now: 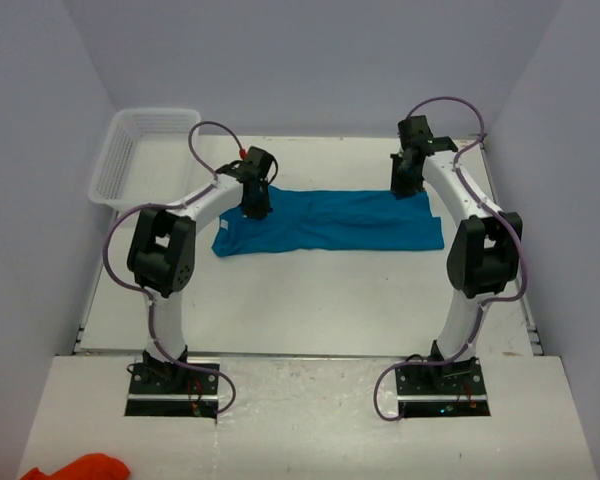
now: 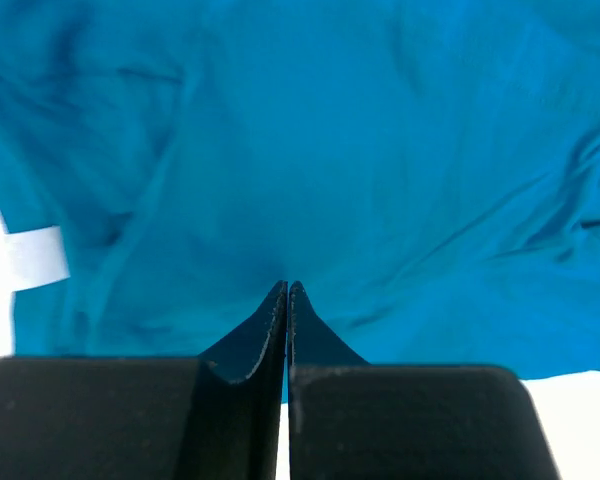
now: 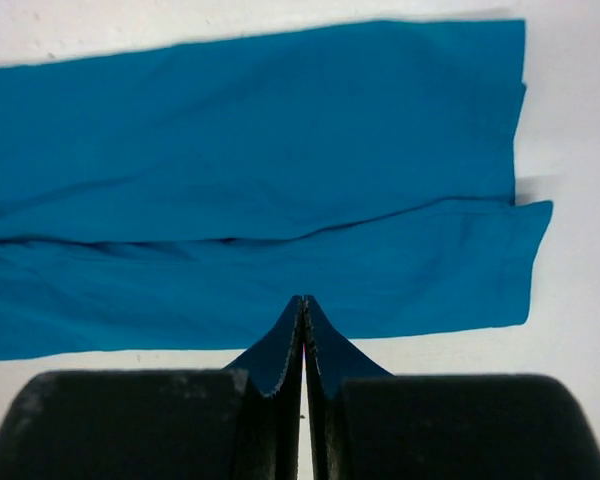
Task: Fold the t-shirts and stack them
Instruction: Rotate the tshirt 90 degrees
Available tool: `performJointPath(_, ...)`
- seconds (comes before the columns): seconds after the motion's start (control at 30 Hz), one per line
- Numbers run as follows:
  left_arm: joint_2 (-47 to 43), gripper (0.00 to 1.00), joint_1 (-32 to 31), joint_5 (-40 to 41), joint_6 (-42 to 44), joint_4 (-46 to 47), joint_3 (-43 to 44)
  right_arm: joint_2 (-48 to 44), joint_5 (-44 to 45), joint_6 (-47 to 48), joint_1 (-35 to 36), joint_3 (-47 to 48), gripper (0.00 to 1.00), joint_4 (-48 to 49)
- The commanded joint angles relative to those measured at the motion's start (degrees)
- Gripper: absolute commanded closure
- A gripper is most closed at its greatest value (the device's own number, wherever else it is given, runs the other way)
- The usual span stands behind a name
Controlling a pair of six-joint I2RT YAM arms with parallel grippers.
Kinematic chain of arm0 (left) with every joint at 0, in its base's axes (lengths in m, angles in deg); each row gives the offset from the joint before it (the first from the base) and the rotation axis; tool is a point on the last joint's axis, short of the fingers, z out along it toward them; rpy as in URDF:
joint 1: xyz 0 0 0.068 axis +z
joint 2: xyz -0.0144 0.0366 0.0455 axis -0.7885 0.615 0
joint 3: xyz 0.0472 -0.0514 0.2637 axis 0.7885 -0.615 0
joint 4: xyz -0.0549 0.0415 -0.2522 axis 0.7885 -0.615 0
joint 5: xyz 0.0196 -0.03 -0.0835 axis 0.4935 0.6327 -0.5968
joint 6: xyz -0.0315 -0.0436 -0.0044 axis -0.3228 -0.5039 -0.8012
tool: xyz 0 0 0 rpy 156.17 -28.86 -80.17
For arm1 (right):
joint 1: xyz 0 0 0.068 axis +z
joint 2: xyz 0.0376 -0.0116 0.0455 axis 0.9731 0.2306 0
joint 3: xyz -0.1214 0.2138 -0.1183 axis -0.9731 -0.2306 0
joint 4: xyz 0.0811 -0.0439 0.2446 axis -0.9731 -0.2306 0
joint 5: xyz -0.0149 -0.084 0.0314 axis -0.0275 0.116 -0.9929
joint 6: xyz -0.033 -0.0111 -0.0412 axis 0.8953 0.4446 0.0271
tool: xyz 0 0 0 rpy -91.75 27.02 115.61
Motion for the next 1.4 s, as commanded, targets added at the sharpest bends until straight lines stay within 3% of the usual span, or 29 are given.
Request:
performJointPath(0.0, 0.1, 1.00, -1.3, -3.2, -1.4, 0.4, 3.0, 0.3, -2.5, -0.2, -0.3, -0.5, 1.00, -1.6)
performJointPath(0.33, 4.0, 1.00, -1.3, -0.2, 0.6, -1.2, 4.6, 8.4, -3.2, -1.4, 2.4, 1.2, 1.00, -5.2)
performJointPath(0.93, 12.4, 1.00, -0.7, -0.4, 1.7, -1.4, 10.3, 12.8, -8.6, -4.9, 5.7, -1.7, 1.00, -1.8)
performJointPath(1.23, 13.2, 1.00, -0.1, -0.6, 2.3, -1.4, 10.9, 15.4, -8.0, -6.3, 8.0, 2.3, 1.00, -5.3)
performJointPath(1.37, 12.8, 1.00, 0.1, -0.3, 2.8, -1.9, 10.7, 17.3, -13.3, -7.1, 8.6, 2.1, 1.00, -6.7)
